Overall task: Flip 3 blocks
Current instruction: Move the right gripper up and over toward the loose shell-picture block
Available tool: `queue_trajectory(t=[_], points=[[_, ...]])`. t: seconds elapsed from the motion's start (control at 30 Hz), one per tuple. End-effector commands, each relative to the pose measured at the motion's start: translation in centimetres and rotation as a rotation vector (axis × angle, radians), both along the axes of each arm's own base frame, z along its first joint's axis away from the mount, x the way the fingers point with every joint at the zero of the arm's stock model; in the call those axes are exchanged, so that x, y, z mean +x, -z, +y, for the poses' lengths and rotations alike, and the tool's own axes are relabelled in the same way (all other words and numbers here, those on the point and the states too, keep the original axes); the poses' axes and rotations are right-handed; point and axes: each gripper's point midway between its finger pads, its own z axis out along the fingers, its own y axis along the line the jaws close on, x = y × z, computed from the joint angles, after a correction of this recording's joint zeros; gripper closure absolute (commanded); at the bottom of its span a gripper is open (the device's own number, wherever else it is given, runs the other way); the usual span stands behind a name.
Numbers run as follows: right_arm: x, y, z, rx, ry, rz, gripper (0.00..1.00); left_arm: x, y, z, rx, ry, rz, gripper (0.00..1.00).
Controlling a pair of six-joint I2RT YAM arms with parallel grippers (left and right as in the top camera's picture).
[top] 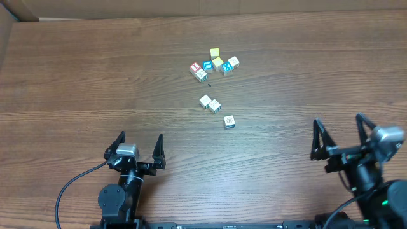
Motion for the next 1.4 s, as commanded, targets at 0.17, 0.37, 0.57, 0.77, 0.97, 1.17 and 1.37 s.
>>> queue_trajectory(t=[0.17,0.37,0.57,0.77,0.97,1.17,1.37], points=[[3.2,-3.4,0.7,-0.036,-0.017,0.416,0.00,0.0,0.0,-0.2,0.022,0.011,-0.005,0.00],[6.5,-0.9,2.9,-0.019,-0.111,0.684,0.00,0.0,0.0,-0.2,0.022,0.011,-0.005,0.00],[9.1,3.8,6.3,0.069,-0.274,0.894,0.19,0.0,0.0,-0.2,0.022,0.011,-0.005,0.00],[10.9,8.4,6.8,0.084,-0.278,1.060,0.96,0.0,0.1,-0.2,0.022,0.011,-0.005,0.00],[11.8,12.2,6.9,0.088,-0.268,1.186,0.91,0.0,0.0,-0.2,0.022,0.011,-0.005,0.00],[11.6,16.1,7.4,0.083,-0.271,1.281,0.42,0.0,0.0,-0.2,0.022,0.011,-0.005,0.00],[11.6,20.0,8.0,0.072,-0.286,1.289,0.27,0.0,0.0,-0.2,0.022,0.011,-0.005,0.00]])
